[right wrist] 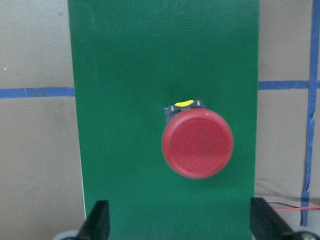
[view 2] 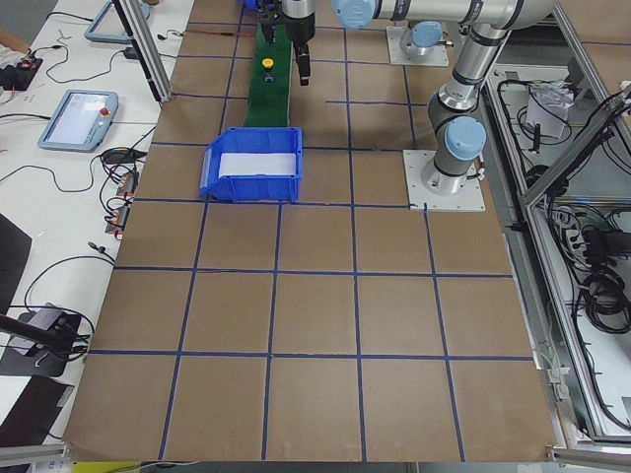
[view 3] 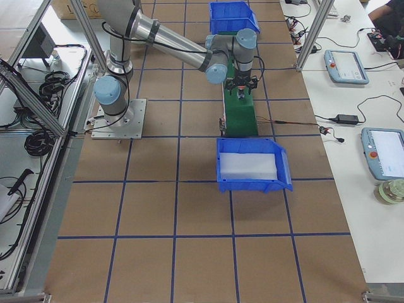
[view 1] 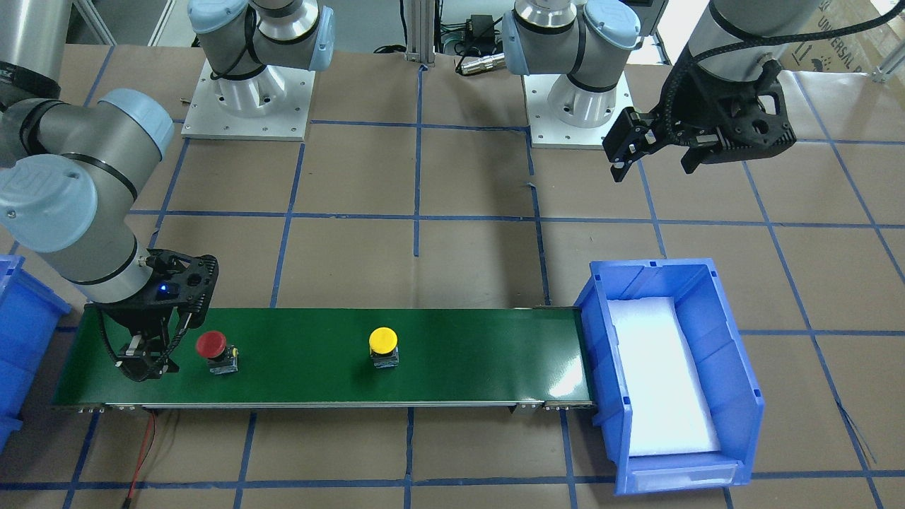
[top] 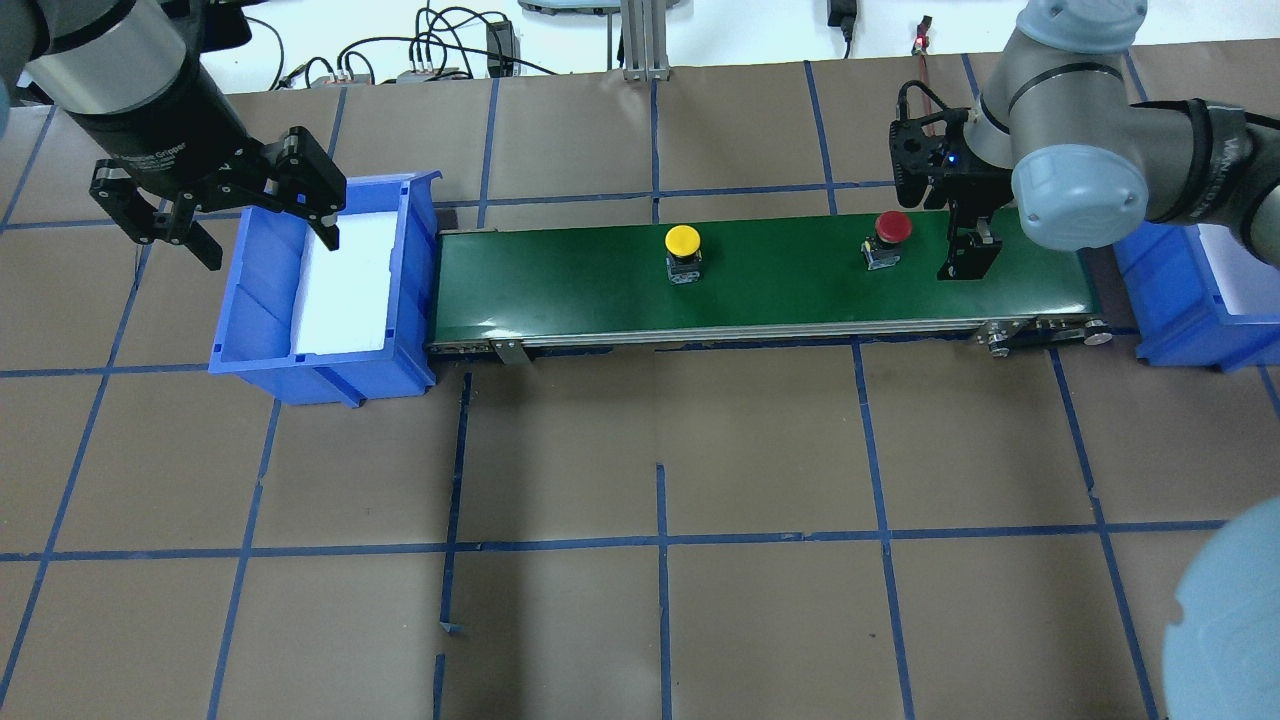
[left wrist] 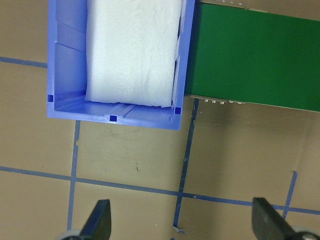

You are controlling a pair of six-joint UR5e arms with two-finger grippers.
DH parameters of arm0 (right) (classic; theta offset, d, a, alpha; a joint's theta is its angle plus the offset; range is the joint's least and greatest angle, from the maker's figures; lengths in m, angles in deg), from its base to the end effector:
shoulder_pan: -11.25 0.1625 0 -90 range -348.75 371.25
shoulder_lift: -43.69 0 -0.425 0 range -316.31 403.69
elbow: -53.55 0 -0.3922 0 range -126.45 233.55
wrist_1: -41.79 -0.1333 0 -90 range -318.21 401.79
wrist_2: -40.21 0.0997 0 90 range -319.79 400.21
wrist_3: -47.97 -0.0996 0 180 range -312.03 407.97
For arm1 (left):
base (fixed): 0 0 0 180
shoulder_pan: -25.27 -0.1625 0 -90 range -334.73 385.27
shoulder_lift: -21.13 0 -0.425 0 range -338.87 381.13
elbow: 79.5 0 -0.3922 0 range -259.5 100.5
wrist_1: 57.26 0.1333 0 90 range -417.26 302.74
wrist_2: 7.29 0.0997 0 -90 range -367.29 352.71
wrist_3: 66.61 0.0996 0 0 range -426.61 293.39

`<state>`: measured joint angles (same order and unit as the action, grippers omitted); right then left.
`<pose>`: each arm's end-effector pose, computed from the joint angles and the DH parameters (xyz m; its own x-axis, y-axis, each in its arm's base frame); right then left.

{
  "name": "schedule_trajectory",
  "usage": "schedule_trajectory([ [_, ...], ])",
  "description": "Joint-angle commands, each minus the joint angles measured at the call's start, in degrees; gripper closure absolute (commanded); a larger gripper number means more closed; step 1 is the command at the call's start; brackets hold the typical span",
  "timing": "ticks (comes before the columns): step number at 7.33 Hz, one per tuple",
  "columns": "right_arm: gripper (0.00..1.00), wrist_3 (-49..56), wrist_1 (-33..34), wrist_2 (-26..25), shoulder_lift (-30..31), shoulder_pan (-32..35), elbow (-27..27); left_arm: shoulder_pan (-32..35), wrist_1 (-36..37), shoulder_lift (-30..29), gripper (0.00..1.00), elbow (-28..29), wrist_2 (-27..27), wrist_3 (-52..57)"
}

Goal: Transport two buttons from left to right
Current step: 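Hold the right gripper above the belt as the red button approaches, then grasp the red button off the belt with the right gripper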

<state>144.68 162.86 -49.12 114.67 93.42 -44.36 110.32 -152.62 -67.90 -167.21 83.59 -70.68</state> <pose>0.0522 -0.6076 0.2945 -0.0192 -0.9971 0.0731 -0.9998 0.0190 -0.0031 -0.0898 -0.4899 0.5066 -0.9876 -0.1562 -0.0179 -0.1567 0.9870 0.0355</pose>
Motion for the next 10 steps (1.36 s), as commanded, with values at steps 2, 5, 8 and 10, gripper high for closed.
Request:
schedule_trajectory([
  [2, 0.02, 6.2, 0.1, 0.0, -1.1, 0.0, 0.4, -0.1, 0.0, 0.0, 0.0, 0.0, 0.0, 0.1],
  [5, 0.02, 6.0, 0.0, 0.0, -1.1, 0.0, 0.4, -0.1, 0.5, 0.0, 0.0, 0.0, 0.0, 0.2],
  [8, 0.06, 5.8, 0.0, 0.0, -1.5, 0.0, 0.5, -0.1, 0.7, 0.1, 0.0, 0.0, 0.1, 0.2],
  [10, 0.08, 6.0, 0.0, 0.1, -1.5, 0.0, 0.5, -0.1, 0.7, 0.4, 0.0, -0.2, 0.0, 0.2],
])
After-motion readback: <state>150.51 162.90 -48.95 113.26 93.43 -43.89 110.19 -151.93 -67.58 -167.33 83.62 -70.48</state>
